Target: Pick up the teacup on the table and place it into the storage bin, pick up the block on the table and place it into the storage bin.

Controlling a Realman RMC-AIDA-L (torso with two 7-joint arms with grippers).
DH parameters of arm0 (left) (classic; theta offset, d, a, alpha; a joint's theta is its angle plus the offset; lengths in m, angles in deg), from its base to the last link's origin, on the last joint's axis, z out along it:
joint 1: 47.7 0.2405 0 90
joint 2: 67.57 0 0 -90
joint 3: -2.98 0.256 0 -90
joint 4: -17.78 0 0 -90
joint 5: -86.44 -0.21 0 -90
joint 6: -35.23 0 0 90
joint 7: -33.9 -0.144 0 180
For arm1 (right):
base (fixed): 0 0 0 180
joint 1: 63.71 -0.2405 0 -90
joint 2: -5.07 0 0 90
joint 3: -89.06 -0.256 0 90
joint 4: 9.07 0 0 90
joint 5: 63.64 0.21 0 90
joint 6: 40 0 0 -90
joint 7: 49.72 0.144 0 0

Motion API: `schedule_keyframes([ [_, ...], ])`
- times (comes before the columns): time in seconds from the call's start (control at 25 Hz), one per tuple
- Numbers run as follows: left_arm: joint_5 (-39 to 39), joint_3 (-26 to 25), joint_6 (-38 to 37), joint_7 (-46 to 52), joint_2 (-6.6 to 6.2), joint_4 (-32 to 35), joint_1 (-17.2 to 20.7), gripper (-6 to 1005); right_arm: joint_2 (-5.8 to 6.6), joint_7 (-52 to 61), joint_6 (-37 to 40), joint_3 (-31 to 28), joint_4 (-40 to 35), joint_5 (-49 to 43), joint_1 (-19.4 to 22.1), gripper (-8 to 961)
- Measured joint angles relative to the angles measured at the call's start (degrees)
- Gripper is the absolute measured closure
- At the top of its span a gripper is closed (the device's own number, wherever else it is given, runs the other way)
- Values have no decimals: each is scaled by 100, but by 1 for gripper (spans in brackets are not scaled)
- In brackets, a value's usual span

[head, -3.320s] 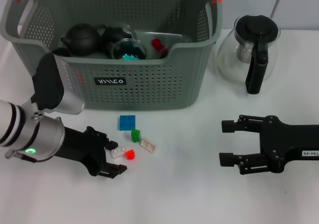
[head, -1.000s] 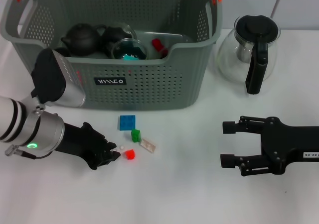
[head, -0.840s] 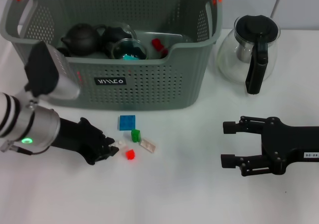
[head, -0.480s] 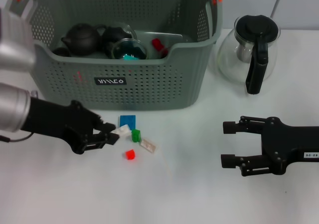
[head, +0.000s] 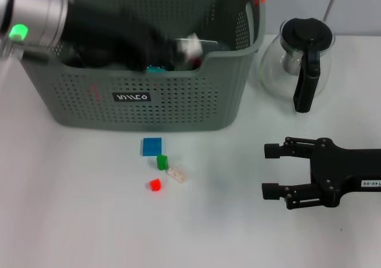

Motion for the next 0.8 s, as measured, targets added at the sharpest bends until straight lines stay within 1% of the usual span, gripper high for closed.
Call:
schedule_keyframes([
  [0.12,-601,59,1120,678,12,142,-392,750,-8,0,7,0,0,1,3,39],
  [0.2,-941,139,1673,992,5,351,-534,746,-16,-3,11,-1,0,2,5,39],
  [0.32,-1574,447,2494,1389,-25,848,-704,740,-30,-10,13,-1,-1,1,-1,39],
  [0.44,-2336,858,3246,1771,-4,1431,-817,734,-35,-10,15,-1,-1,1,-26,39],
  [0.52,-2780,1078,3606,1992,40,1818,-907,730,-40,-9,15,-1,-1,1,-40,39],
  [0.6,-3010,1176,3811,2155,90,2097,-992,726,-44,0,14,-1,0,1,-51,39],
  [0.72,-3230,1203,4041,2422,166,2339,-1081,720,-44,12,14,-1,-1,1,-64,38],
  [0.8,-3314,1197,4149,2583,217,2362,-1098,716,-44,13,15,-1,-1,2,-64,38],
])
